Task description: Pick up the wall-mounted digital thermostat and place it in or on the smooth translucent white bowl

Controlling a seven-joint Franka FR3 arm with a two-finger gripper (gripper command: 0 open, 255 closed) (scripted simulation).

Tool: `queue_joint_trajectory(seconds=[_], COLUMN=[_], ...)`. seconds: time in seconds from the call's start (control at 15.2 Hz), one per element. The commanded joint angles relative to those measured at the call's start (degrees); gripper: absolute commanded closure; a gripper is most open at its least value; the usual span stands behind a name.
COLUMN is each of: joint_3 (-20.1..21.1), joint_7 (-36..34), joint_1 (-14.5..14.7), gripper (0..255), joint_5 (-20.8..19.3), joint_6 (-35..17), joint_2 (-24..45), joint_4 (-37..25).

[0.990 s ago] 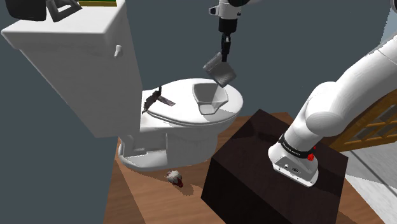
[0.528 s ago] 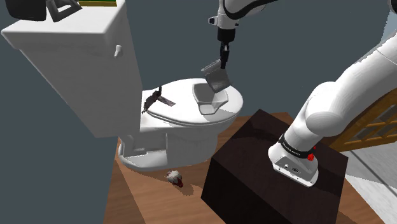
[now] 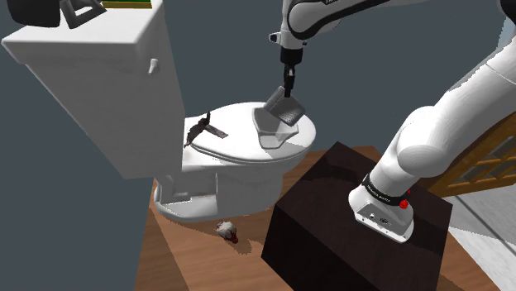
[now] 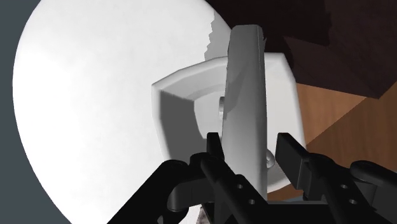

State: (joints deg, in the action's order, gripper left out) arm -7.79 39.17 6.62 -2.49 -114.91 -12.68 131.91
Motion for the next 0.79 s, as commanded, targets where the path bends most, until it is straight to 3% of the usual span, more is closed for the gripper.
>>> queue_joint_trajectory(seconds=[0.0,0.33,0.4,0.73], joint_3=[-0.04,-0.03,-0.03,-0.03], joint_7=[-0.01,-0.01,0.00,-0.01], joint_1=[-0.04,-0.06,-0.06,-0.06], gripper=[255,255,0,0], joint_5=[-0.03,-0.03,-0.03,-0.03], joint_6=[-0.31,-0.31,-0.26,-0.31], joint_2=[0.28,0.28,0.28,0.28], joint_4=[0.53,0.53,0.47,0.53])
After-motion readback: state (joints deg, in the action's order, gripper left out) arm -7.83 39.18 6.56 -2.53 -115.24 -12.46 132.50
